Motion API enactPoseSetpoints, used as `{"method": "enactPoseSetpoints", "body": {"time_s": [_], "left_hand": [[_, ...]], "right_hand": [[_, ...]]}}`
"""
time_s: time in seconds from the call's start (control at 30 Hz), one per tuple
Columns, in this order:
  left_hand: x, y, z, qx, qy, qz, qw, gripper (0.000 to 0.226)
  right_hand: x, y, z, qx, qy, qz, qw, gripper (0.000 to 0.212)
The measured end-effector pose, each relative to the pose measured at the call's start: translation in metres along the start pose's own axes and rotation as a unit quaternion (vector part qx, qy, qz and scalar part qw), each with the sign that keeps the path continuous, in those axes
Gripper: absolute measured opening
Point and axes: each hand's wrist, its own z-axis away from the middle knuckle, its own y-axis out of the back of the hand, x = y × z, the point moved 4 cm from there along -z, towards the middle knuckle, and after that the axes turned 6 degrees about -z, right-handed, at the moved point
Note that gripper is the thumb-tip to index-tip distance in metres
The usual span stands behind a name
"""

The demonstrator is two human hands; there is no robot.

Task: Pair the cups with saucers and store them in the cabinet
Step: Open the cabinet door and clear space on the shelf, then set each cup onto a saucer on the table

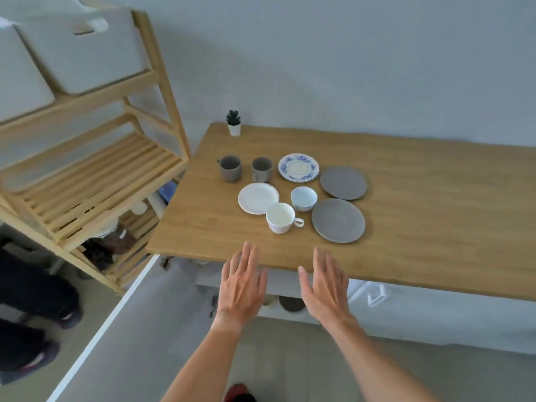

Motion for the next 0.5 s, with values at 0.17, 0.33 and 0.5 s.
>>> {"method": "enactPoseSetpoints", "body": {"time_s": [0.17, 0.33, 0.5], "left_hand": [[0.019, 0.028, -0.064, 0.056, -0.005, 0.02, 0.998, 0.053], [0.001, 0.047, -0.154, 0.08, 0.065, 0.059, 0.993, 0.045], [-0.014, 0.044, -0.24, 0.051, 0.088, 0.03, 0.994, 0.053]], "right_hand": [[0.028, 0.03, -0.044, 0.028, -0.063, -0.025, 0.997, 0.066], [0.05, 0.045, -0.093, 0.036, -0.116, 0.01, 0.993, 0.065], [0.073, 0.039, -0.128, 0.029, -0.139, 0.058, 0.988, 0.064]]}}
